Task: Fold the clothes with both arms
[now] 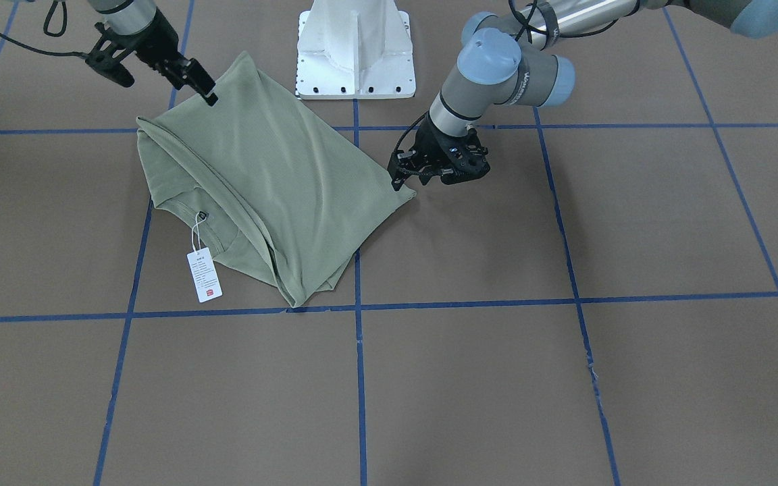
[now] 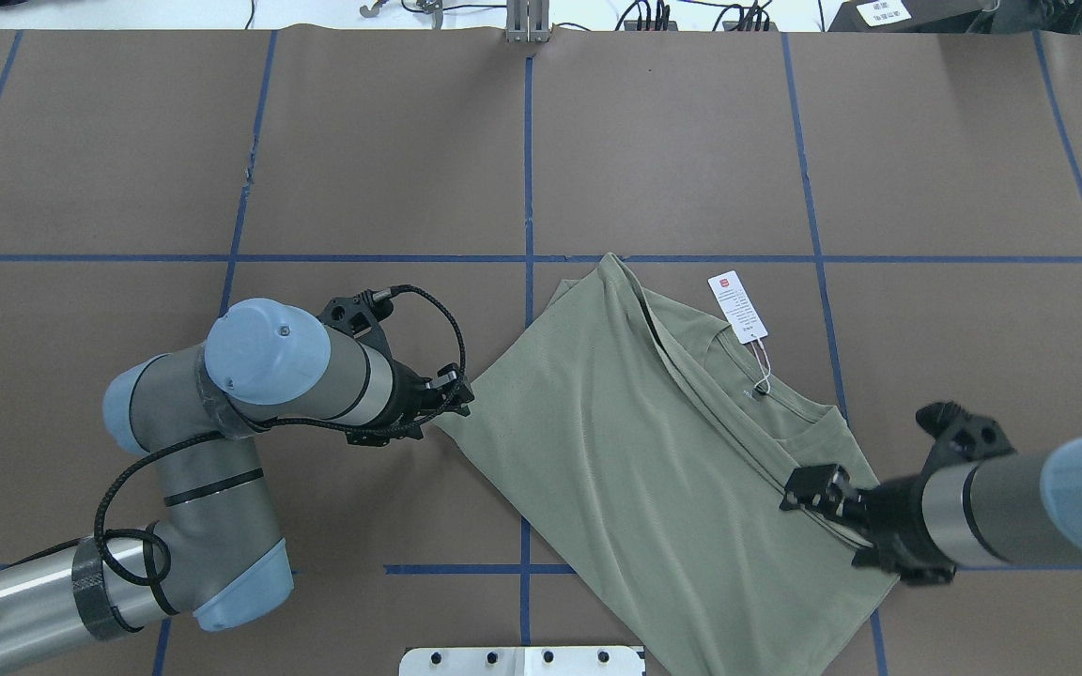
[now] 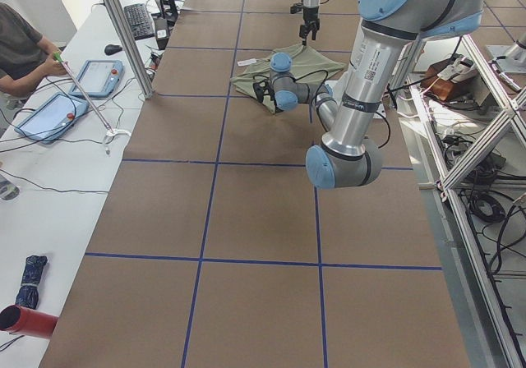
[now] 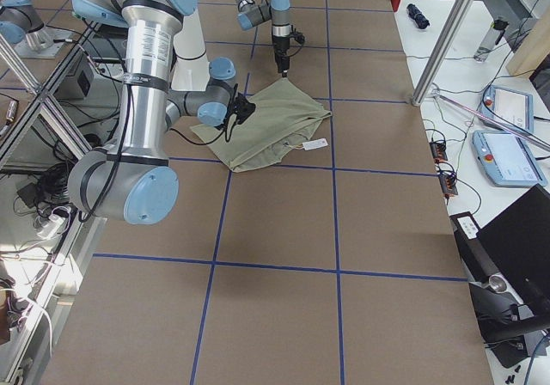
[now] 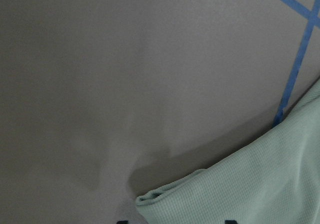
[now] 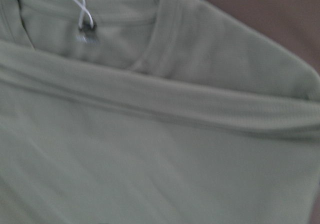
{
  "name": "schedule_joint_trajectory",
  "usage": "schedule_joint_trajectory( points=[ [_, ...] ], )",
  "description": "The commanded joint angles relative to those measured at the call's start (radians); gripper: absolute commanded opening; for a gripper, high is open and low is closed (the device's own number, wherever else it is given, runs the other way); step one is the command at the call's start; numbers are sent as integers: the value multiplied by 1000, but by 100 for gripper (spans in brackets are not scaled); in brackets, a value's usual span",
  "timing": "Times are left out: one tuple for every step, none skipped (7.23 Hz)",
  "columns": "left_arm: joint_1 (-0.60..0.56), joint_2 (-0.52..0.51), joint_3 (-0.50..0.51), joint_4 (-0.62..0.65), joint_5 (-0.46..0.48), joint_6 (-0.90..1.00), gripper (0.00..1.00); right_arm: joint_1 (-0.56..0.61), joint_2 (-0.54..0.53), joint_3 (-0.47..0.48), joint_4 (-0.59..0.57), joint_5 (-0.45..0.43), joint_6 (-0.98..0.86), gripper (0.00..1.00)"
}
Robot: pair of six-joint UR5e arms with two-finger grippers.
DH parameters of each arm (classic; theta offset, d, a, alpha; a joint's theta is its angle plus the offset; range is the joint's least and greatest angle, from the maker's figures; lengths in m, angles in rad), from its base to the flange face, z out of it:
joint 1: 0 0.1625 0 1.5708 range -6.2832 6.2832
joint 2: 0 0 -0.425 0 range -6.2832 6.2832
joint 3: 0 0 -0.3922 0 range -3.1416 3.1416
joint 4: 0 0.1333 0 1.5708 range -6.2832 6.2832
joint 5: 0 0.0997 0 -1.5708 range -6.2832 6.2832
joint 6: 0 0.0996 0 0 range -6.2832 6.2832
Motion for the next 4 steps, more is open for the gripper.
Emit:
schedule_joint_trajectory(
  points=[
    [13, -7, 11, -1, 12, 0, 48, 176, 107, -128, -1, 6, -141, 100],
    [15, -9, 13, 1, 12, 0, 41, 193, 136, -142, -30, 6, -143, 100],
    [16, -10, 14, -1, 12, 2, 35, 195, 147, -144, -53, 4, -162, 100],
    [16, -12, 16, -1, 14, 2, 33, 196, 160, -150, -66, 4, -166, 100]
  ],
)
